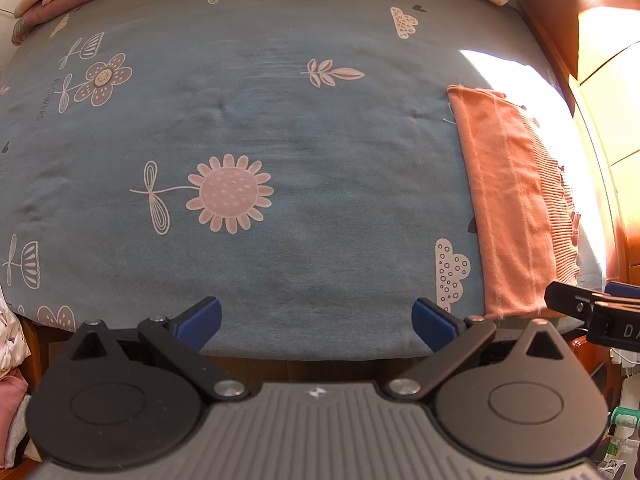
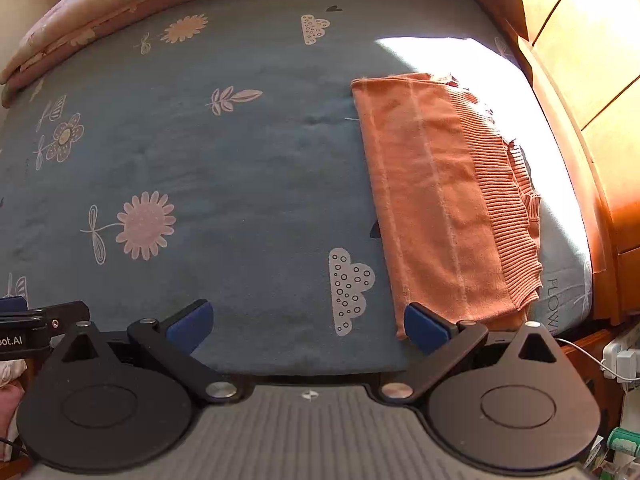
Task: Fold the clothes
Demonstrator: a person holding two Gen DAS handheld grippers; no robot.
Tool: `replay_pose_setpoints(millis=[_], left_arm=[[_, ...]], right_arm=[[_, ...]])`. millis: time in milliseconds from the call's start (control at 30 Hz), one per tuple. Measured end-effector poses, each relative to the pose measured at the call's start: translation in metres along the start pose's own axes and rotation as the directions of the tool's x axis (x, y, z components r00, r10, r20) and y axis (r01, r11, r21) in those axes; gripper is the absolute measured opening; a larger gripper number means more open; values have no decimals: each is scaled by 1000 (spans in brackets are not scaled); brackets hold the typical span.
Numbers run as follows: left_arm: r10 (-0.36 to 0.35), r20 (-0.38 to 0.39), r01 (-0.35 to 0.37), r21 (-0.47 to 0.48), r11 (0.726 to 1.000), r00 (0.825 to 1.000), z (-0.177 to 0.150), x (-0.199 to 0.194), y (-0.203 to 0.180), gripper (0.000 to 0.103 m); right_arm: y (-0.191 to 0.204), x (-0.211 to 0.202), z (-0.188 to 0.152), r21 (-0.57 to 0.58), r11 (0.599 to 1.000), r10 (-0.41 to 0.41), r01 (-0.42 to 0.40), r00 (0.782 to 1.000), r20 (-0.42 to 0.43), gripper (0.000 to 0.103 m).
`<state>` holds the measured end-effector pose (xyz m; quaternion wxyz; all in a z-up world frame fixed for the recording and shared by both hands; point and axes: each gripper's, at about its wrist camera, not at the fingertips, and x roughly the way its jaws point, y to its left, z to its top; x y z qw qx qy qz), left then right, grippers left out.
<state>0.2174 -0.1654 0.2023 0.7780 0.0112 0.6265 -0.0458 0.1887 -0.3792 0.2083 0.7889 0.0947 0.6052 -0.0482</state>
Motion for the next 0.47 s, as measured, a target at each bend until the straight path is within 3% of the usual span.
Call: replay_pose_setpoints(millis=[467], left_arm=[[-13, 29, 12, 13, 1000, 999, -2, -3, 1, 101]], right_arm=[[2, 3, -1, -3, 1000, -4, 4, 1000, -8, 103]])
